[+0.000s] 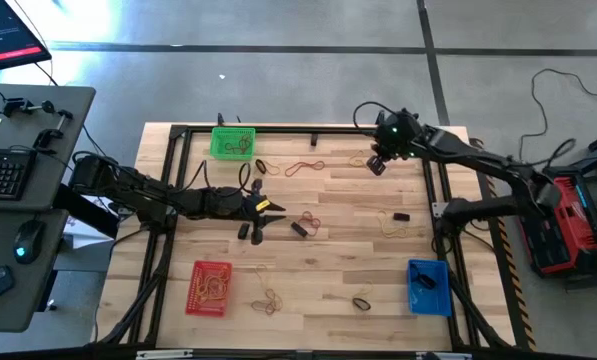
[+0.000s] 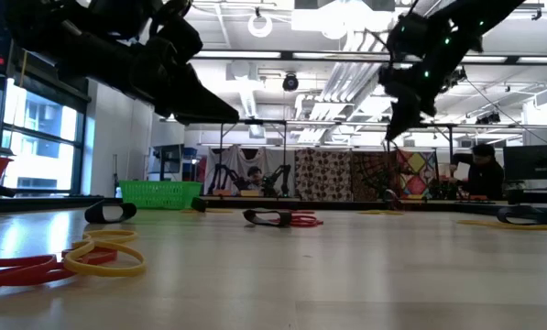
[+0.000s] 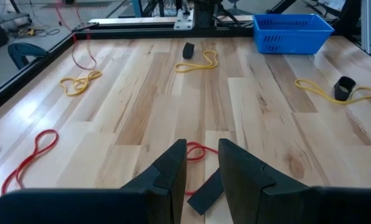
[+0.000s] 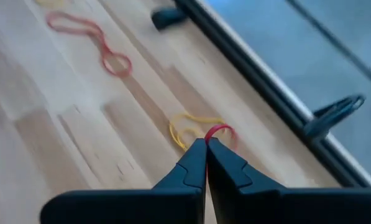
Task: Sort rubber bands into baskets
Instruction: Put the red rubber band into the green bin
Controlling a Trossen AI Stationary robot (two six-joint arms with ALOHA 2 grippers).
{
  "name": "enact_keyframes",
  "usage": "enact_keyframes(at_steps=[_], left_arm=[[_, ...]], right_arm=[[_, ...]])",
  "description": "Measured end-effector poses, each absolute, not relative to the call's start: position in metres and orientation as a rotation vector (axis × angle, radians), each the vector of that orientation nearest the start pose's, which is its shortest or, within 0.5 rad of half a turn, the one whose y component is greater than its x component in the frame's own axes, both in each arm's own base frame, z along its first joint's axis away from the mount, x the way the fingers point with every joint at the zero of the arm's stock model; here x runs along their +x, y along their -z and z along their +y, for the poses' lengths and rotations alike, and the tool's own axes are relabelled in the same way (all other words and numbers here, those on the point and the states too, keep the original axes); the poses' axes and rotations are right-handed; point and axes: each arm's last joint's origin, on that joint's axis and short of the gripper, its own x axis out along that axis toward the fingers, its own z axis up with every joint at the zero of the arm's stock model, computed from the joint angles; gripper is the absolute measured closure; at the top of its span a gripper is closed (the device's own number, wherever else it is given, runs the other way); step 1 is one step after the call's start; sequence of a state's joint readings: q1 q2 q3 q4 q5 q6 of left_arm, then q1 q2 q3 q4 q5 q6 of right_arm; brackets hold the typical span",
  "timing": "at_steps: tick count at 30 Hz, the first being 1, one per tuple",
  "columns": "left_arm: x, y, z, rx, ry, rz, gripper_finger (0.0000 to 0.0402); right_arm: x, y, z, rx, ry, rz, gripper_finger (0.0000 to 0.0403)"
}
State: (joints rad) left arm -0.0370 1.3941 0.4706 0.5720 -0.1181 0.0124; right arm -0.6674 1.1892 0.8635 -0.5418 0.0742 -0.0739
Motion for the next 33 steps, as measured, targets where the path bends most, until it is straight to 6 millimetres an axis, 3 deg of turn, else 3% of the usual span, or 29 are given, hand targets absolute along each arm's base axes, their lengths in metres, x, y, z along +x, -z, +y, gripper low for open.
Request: enact_keyframes(at_steps=[8,19,26,33], left_arm=[[0.26,-0.171,-0.005,0.049,-0.133,0.35,0.0316],[0.265,-0.17,-0.003,0.066,-0.188,0.299,0.0311],[0.278,-0.164,-0.001,0.082,-0.32,0.217,0.0261],[0.307,-0.167,-0.001,0.077,-0.362,0.181,0.0188]], right_arm=[[0.202,-0.273,-0.115,0.146,0.654,0.707,0.0403],[0.238,-0.291,-0.061,0.084,0.472,0.469,0.0403],[0.254,-0.293,-0.029,0.063,0.382,0.389,0.0403],[0.274,-0.287,-0.008,0.043,0.307,0.324,0.0403]])
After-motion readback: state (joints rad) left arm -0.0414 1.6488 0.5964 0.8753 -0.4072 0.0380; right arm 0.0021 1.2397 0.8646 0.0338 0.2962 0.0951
